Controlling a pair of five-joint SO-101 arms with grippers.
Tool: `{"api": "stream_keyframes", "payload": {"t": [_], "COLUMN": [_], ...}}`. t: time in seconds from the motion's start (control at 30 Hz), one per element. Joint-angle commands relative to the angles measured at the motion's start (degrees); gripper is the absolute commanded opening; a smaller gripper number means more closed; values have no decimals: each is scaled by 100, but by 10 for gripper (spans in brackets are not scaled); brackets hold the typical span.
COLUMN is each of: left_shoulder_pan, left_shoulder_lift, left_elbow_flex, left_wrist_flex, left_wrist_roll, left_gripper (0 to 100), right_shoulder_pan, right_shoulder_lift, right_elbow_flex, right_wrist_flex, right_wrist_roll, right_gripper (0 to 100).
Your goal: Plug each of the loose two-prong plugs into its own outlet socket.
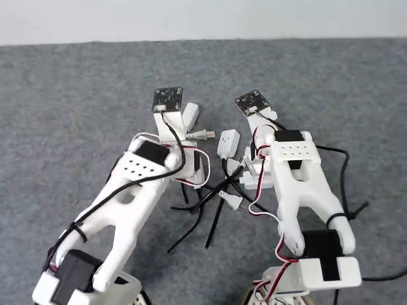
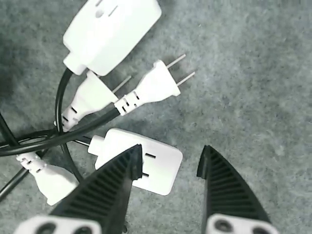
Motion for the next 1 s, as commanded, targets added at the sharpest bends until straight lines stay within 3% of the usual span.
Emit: {"api": "stream_keyframes", "payload": {"t": [0.0,0.17,0.43,0.73,0.97], "left_shoulder_pan": [114,70,70,114,123], "left_shoulder_lift": [193,949,1820,1943,1952], "left_elbow_flex": [75,-233,-690,-919,-927], "left_wrist_flex": [-431,-536,-492,-448,-545], "left_wrist_roll": [440,879,905,905,888], "left_gripper": [228,276,276,274,184], "right_shoulder_pan": [57,66,75,75,75], "right_shoulder_lift": [-233,-233,-233,-233,-224], "right_elbow_flex": [-35,-35,-35,-35,35], "right_wrist_flex": [-92,-84,-75,-75,-119], "right_wrist_roll": [70,70,88,97,105], "right_gripper": [193,193,193,193,193]}}
